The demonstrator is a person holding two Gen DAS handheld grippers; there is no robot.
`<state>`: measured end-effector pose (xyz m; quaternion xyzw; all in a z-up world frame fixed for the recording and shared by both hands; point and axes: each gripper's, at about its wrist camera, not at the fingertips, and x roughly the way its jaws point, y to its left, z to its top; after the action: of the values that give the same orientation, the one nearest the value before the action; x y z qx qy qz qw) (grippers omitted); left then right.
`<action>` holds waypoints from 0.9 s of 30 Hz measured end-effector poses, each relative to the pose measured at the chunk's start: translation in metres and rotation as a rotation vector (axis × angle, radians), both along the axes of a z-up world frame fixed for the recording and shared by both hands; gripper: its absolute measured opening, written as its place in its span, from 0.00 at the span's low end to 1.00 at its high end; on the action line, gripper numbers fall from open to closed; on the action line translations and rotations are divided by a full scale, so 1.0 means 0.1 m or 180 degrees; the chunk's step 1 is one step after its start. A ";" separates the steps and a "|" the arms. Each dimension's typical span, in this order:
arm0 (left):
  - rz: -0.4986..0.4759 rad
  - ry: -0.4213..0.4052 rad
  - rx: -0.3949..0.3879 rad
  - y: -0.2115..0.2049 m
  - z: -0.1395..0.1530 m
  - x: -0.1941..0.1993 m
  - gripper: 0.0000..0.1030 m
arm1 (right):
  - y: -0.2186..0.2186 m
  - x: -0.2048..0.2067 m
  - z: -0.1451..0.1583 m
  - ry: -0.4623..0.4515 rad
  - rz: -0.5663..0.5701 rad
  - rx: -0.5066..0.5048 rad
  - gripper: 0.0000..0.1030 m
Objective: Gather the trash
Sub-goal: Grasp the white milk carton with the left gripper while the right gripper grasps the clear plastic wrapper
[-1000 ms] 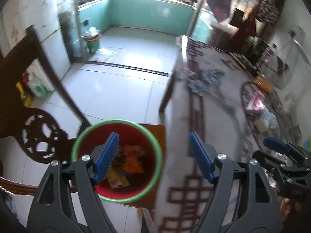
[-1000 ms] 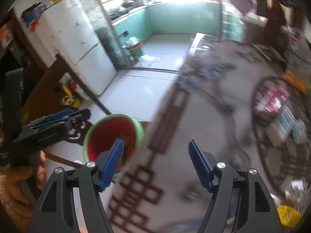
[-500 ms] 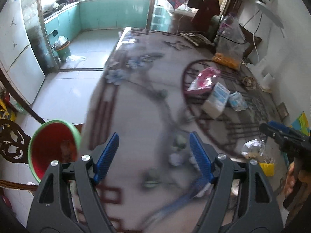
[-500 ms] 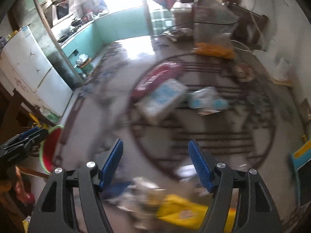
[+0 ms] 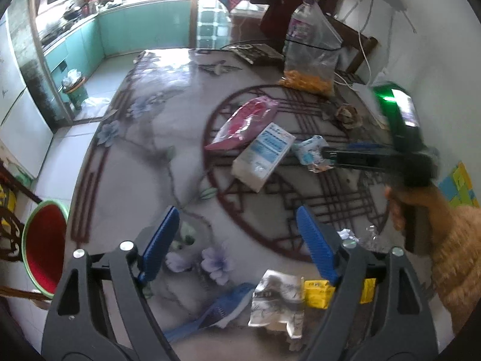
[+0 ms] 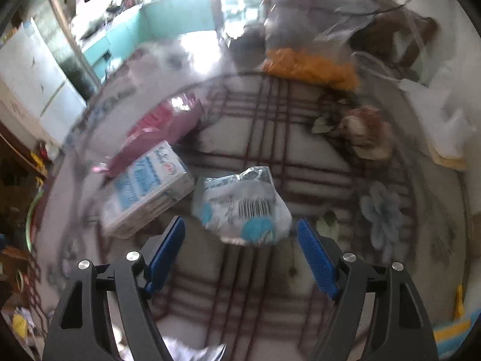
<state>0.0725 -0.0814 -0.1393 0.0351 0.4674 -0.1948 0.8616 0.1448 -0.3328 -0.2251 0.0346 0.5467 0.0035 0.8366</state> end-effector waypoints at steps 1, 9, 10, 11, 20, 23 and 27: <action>-0.0034 0.0020 0.0033 -0.06 -0.02 0.04 0.79 | 0.01 0.07 -0.08 0.0057 0.0040 -0.0036 0.72; -0.0156 0.0145 0.0235 -0.39 -0.26 0.42 0.81 | -0.01 0.19 -0.26 0.0067 0.0207 0.0039 0.47; -0.0190 0.0165 0.0252 -0.44 -0.31 0.49 0.81 | -0.02 0.18 -0.26 0.0079 0.0246 0.0102 0.34; -0.0223 0.0187 0.0267 -0.50 -0.36 0.54 0.81 | -0.03 0.17 -0.25 0.0074 0.0249 0.0134 0.33; -0.0498 0.0365 0.0427 -0.93 -0.81 1.16 0.81 | -0.49 -0.19 0.12 -0.0348 -0.0129 0.0577 0.19; -0.0520 0.0433 0.0437 -1.01 -0.92 1.28 0.81 | -0.55 -0.25 0.21 -0.0416 -0.0209 0.0638 0.19; -0.0519 0.0519 0.0402 -1.07 -1.03 1.36 0.81 | -0.57 -0.28 0.28 -0.0456 -0.0282 0.0683 0.19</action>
<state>0.2085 -0.1880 -0.2422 0.1112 0.5428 -0.2365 0.7982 0.1166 -0.3896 -0.1971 0.1476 0.4799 0.0275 0.8644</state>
